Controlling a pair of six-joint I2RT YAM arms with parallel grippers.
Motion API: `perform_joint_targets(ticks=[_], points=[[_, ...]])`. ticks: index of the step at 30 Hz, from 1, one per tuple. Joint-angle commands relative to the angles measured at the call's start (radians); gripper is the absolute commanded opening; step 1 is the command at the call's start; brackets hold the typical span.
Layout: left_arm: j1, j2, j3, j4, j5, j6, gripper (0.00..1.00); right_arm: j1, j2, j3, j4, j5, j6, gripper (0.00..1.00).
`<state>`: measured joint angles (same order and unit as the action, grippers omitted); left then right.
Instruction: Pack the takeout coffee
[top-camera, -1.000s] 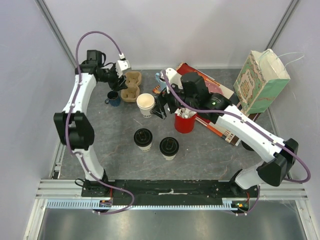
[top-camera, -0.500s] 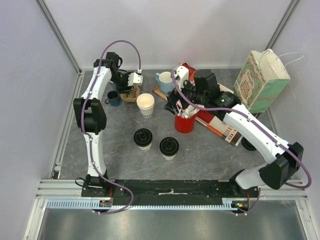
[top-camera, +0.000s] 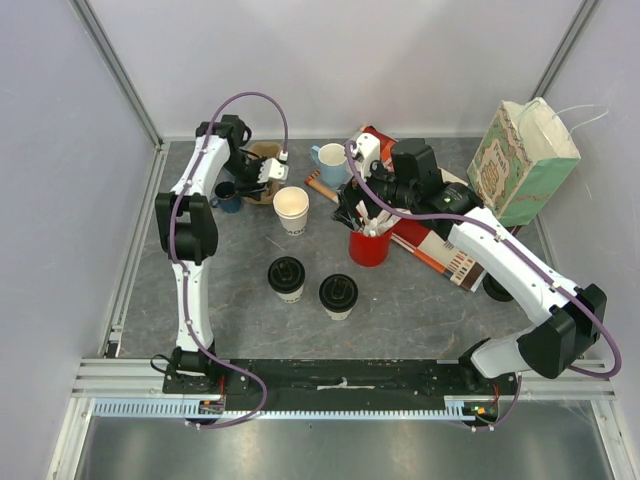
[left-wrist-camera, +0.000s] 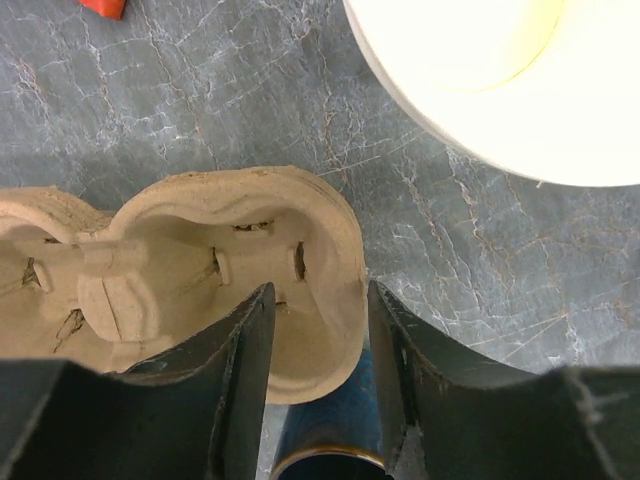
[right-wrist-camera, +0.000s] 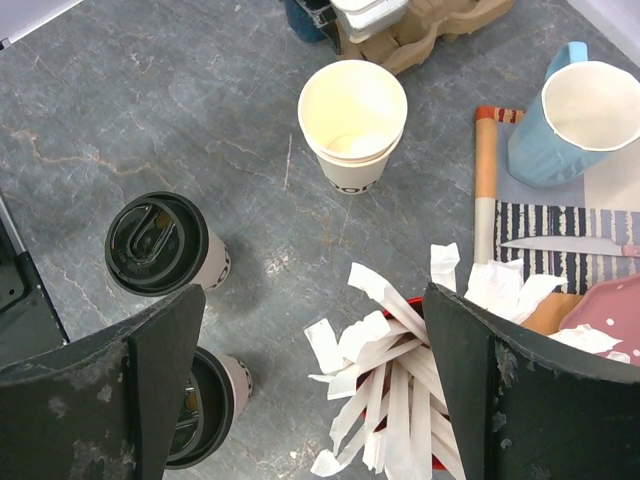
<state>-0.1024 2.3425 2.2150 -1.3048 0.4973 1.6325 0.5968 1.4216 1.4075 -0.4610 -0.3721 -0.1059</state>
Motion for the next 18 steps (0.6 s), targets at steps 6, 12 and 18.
perform_joint_targets(ticks=[6,12,18], points=[[-0.022,0.023,0.009,0.026,-0.043,0.023,0.43,-0.009,-0.012,-0.018,0.018,-0.031,-0.002,0.98],[-0.02,0.024,0.011,-0.031,-0.068,0.058,0.19,-0.009,-0.001,-0.015,0.018,-0.04,0.005,0.98],[-0.022,0.023,0.041,-0.085,-0.049,0.078,0.02,-0.011,0.008,-0.012,0.025,-0.056,0.012,0.98]])
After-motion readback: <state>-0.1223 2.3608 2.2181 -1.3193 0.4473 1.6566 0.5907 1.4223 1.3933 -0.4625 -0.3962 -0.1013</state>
